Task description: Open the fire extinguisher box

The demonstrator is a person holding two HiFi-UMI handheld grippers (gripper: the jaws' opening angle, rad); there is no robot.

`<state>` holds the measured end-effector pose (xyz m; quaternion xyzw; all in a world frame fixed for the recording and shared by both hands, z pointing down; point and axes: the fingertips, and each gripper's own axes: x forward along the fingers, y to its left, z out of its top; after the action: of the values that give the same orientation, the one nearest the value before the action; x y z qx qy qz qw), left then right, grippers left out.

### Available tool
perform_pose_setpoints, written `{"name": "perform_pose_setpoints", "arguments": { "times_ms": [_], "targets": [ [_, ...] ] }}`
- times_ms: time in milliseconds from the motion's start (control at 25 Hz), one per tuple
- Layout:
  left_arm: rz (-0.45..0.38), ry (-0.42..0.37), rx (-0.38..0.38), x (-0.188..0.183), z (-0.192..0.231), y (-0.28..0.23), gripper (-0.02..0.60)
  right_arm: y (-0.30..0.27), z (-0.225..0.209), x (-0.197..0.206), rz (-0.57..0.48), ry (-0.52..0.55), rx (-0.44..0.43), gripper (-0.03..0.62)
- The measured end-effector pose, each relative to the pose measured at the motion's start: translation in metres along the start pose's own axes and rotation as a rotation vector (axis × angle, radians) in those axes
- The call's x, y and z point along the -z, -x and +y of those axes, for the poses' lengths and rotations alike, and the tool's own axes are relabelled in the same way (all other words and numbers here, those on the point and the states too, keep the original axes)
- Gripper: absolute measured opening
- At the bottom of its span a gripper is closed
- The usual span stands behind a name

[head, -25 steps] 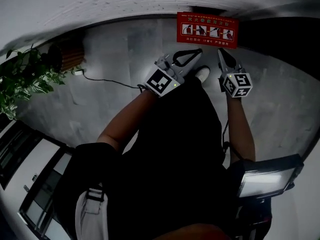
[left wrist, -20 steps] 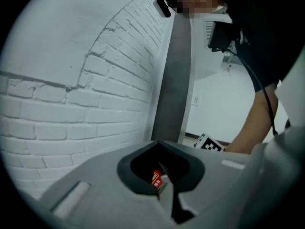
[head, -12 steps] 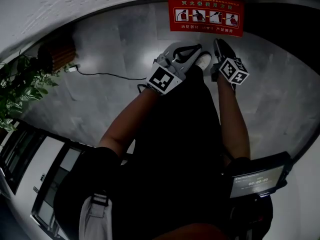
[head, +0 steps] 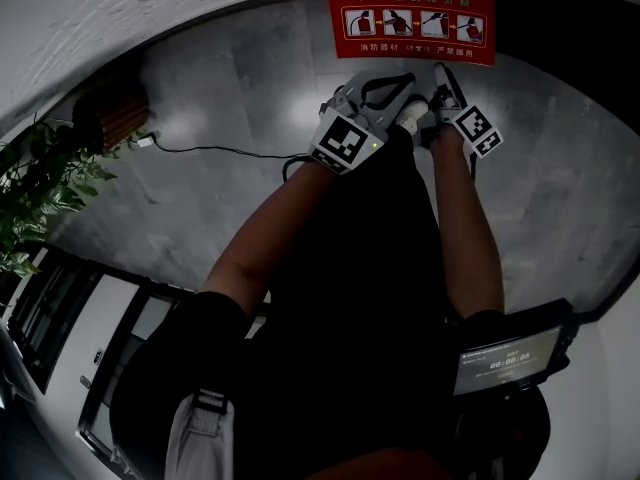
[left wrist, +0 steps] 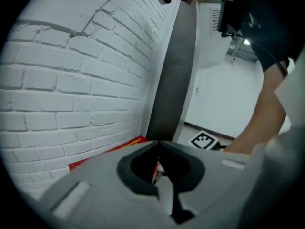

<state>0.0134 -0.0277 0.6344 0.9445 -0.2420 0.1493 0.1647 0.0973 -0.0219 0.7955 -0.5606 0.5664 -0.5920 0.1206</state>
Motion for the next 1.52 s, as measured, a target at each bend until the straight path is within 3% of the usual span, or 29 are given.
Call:
{"name": "perform_pose_setpoints", "arguments": {
  "times_ms": [200,360,600,760,1160,1360,1520],
  "targets": [
    [0.033,0.020,-0.015,0.025,0.003,-0.018,0.005,-0.009,-0.032,0.000,-0.088,-0.172,0.054,0.164],
    [0.045,0.031,-0.009,0.033,0.000,-0.026,0.005,-0.021,-0.038,0.003,-0.096,-0.215,0.046,0.166],
    [0.024,0.049,0.006,0.014,-0.004,-0.022,0.005,-0.024,-0.029,-0.004,-0.141,-0.299,0.007,0.167],
    [0.011,0.051,0.008,0.009,-0.001,-0.022,0.005,-0.024,-0.036,-0.003,-0.158,-0.351,0.026,0.109],
    [0.000,0.051,-0.022,0.009,0.013,-0.013,0.005,-0.015,-0.025,-0.005,-0.176,-0.363,0.049,0.106],
    [-0.009,0.024,-0.031,0.012,0.012,-0.015,0.005,-0.009,-0.015,-0.009,-0.189,-0.354,0.020,0.092],
    [-0.021,0.004,-0.033,-0.002,0.008,-0.007,0.005,0.001,0.017,-0.018,-0.201,-0.326,-0.025,0.089]
  ]
}}
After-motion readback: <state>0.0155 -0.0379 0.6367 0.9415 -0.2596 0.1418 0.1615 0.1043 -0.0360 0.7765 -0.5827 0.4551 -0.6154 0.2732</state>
